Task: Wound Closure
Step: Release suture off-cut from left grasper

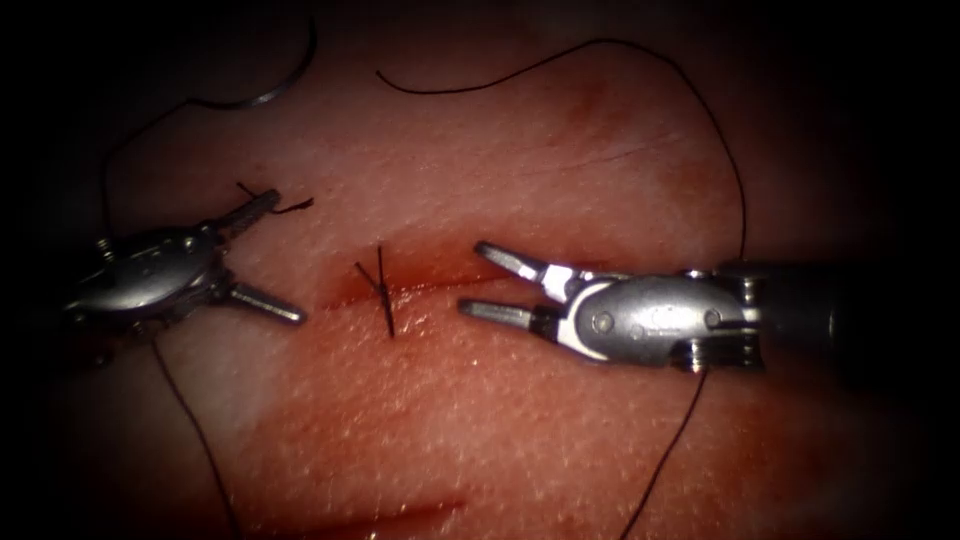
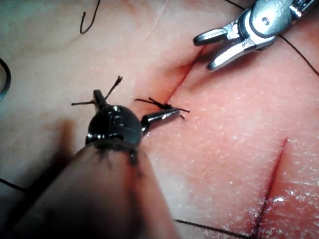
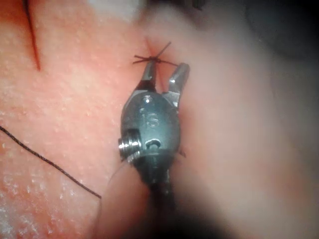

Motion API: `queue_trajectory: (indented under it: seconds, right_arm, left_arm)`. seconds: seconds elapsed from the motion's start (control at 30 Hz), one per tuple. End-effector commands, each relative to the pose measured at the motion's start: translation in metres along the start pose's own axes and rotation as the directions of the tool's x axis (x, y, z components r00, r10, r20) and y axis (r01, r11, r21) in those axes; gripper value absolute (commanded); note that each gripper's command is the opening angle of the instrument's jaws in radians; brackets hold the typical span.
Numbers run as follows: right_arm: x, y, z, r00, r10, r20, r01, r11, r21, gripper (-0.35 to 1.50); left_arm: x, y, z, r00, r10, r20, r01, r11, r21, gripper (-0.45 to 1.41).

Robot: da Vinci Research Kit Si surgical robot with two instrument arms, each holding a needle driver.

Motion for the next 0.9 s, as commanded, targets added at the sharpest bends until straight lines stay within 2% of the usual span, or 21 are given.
queue_trajectory:
  seconds: [0.03,0.13,0.27,0.43,0.63,0.9]
  right_arm:
    - [0.0001,0.0,0.0009,1.0,0.0,-0.002,0.0,1.0,-0.001,0.1]
    - [0.0001,-0.0001,0.001,1.0,-0.001,-0.004,0.001,1.0,0.001,0.09]
    - [0.0,-0.0003,0.0008,1.0,0.001,-0.002,-0.001,1.0,0.007,0.07]
    - [-0.0001,-0.0004,0.0007,1.0,-0.001,0.004,0.001,1.0,0.013,0.04]
    - [-0.0002,-0.0005,0.0007,1.0,0.003,0.006,-0.003,1.0,0.015,0.02]
    - [-0.0002,-0.0006,0.0007,1.0,0.002,0.009,-0.002,1.0,0.016,0.0]
  left_arm:
    - [-0.0008,-0.0006,0.001,1.0,-0.018,0.009,0.018,1.0,-0.002,1.03]
    - [-0.0035,-0.0023,0.0022,0.998,-0.061,0.017,0.062,0.998,-0.023,1.21]
    - [-0.0062,-0.0034,0.0027,0.996,-0.088,0.019,0.089,0.995,-0.044,1.23]
    - [-0.0086,-0.0021,0.0016,0.994,-0.1,0.055,0.103,0.992,-0.067,1.25]
    - [-0.0084,0.0004,-0.0015,0.993,-0.098,0.061,0.099,0.995,-0.016,1.25]
    - [-0.0077,0.0042,-0.0025,0.996,-0.066,0.065,0.067,0.998,-0.008,1.23]
